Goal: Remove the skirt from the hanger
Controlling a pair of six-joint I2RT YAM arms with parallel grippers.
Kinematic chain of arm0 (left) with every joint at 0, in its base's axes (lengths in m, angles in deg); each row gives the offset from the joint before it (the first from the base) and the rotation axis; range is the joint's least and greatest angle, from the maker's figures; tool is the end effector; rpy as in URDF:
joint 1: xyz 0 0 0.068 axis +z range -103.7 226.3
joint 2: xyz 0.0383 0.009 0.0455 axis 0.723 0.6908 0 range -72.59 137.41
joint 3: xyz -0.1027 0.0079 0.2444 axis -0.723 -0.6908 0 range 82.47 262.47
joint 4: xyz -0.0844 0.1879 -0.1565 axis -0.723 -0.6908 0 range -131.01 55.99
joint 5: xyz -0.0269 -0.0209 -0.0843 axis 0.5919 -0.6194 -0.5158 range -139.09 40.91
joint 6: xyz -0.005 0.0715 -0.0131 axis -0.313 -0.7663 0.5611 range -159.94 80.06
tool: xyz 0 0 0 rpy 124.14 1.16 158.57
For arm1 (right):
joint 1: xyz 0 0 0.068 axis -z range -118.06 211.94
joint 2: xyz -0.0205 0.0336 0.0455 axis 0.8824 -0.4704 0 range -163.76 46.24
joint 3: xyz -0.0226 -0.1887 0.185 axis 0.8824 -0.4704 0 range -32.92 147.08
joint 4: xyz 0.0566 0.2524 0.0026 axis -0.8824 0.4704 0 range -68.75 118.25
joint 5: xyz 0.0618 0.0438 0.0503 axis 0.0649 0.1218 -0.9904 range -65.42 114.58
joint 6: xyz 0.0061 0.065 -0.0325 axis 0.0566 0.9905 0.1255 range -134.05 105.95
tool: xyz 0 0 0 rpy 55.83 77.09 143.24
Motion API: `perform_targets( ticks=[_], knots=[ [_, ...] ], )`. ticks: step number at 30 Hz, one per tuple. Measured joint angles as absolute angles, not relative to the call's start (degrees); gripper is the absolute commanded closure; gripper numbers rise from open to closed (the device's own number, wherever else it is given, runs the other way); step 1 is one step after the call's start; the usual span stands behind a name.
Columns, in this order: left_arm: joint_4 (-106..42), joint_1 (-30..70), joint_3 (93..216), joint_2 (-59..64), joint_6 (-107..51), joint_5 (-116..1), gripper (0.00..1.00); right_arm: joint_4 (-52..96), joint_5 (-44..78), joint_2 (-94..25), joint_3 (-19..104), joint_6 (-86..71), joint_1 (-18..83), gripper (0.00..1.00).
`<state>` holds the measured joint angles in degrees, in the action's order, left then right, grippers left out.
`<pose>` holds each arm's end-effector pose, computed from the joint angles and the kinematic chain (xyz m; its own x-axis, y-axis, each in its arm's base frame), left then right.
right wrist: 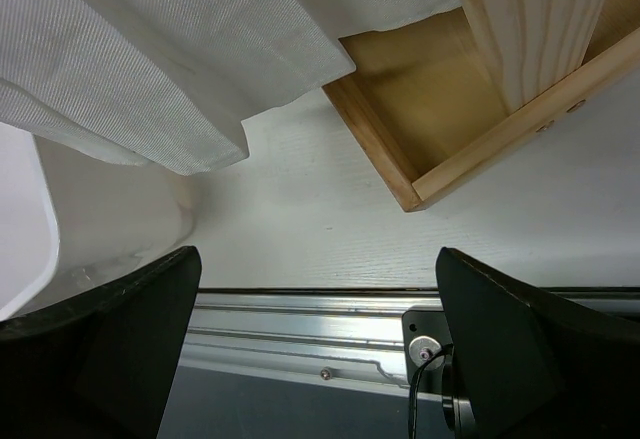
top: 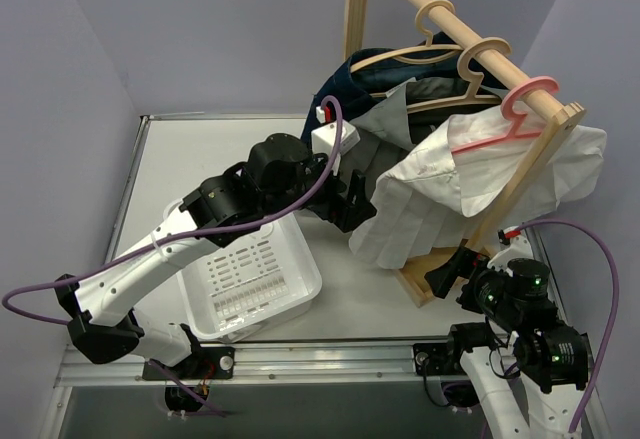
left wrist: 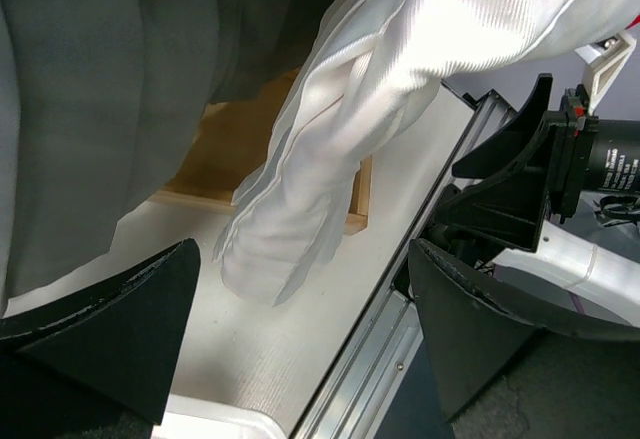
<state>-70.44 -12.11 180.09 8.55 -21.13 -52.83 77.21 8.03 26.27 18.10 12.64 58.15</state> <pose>0.1653 -0.2763 0.4470 -0.4537 0.1234 -0.8826 0.7774 0.5389 -0.3243 0.0743 0.0221 0.3215 -0.5197 0.3972 -0.7564 -0.0982 0.8517 0.5147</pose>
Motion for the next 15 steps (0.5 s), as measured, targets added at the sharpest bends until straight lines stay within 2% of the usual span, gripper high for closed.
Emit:
perform_targets(
  ticks=[15],
  knots=[
    [-69.10, -12.11, 183.61, 11.98, -21.29, -56.05, 0.06, 77.61, 8.05, 26.52, 18.10, 12.43, 58.15, 0.00]
  ],
)
